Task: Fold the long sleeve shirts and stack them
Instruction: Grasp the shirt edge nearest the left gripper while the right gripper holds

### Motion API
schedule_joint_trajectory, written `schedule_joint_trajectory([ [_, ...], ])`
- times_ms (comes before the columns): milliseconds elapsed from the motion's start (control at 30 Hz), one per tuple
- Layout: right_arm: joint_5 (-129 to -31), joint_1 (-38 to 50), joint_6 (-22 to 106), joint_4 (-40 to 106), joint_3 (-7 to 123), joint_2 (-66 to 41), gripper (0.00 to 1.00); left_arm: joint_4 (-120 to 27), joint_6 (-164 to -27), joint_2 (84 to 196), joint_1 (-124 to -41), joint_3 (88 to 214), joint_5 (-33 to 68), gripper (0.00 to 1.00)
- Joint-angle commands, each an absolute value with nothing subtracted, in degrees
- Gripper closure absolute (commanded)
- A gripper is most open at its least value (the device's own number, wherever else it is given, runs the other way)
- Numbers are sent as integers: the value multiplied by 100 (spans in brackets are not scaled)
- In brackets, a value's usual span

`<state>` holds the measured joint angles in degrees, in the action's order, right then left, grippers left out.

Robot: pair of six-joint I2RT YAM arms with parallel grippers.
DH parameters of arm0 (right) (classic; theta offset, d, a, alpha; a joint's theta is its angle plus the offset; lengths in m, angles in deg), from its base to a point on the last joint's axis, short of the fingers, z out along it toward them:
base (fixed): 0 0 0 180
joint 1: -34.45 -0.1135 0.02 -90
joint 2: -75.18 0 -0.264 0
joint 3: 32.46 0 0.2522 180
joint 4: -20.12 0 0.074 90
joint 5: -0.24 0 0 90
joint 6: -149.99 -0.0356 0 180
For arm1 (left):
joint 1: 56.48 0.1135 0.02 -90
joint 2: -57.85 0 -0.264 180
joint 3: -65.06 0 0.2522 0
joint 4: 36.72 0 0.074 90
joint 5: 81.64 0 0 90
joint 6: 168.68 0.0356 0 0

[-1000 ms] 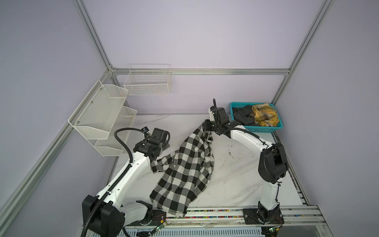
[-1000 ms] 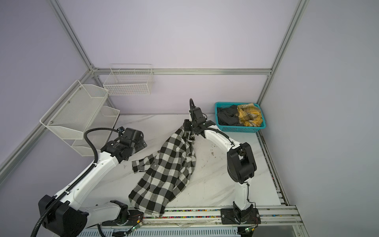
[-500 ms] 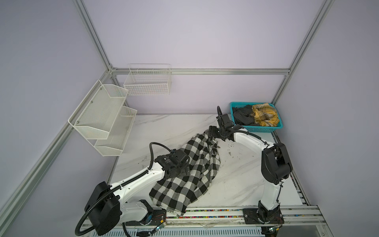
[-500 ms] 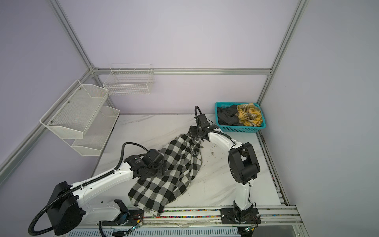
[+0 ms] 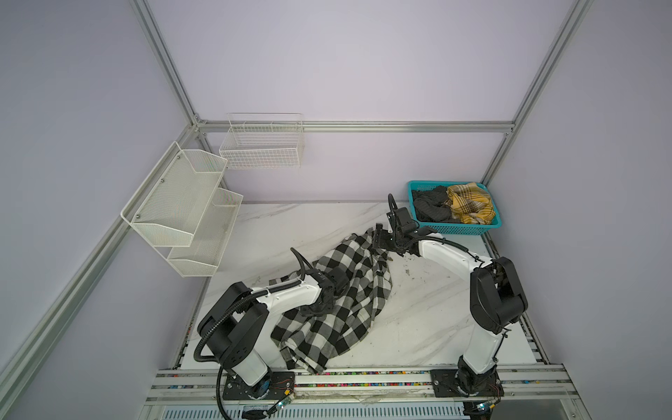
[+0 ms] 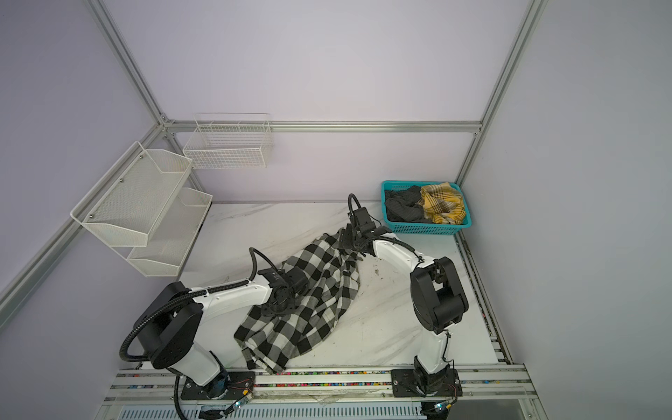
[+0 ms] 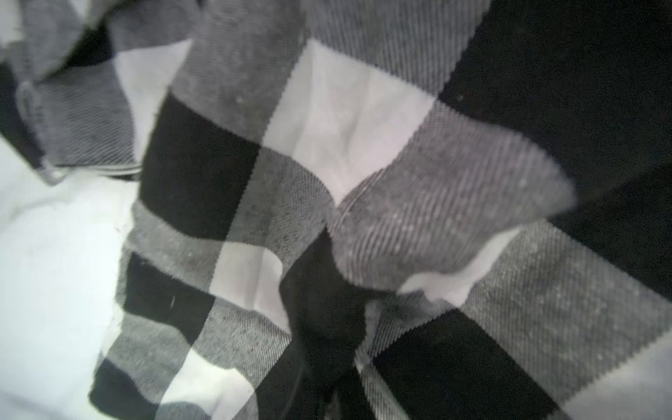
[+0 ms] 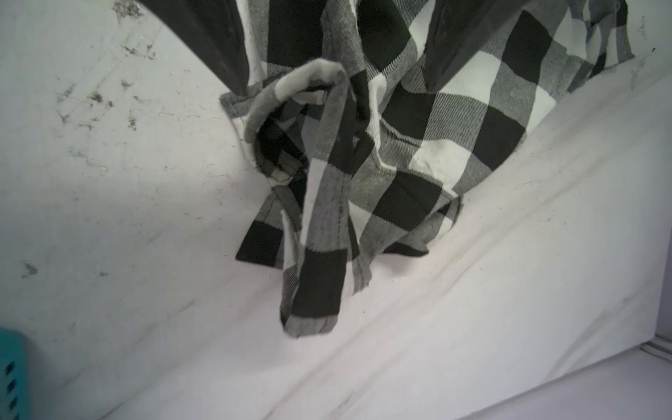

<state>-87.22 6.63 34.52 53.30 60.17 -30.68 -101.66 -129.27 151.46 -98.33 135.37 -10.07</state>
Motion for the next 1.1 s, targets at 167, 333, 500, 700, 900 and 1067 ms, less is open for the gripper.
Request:
schedule_joint_trajectory([
  [167, -9231, 600, 3448, 6065, 6180, -3635, 89, -10051, -11659, 15465, -8460, 15876, -2542, 100],
  [333, -9643, 683, 3244, 6198, 5928, -3131, 100, -9916, -10965, 16473, -7984, 17992, -3097, 100],
  [500, -9517, 684, 3195, 6373, 5725, -2764, 100, -9521, -10286, 17661, -7746, 19886, -3104, 100],
  [700, -9304, 666, 3268, 6328, 5819, -2525, 48, -9838, -10634, 17690, -7714, 20059, -2722, 6],
  [900, -9281, 502, 3362, 6297, 5835, -2196, 26, -9865, -11641, 15358, -7731, 16625, -1925, 2],
  [1067, -9270, 487, 3406, 6203, 5533, -2109, 26, -9881, -12369, 13450, -7714, 13806, -1279, 1],
])
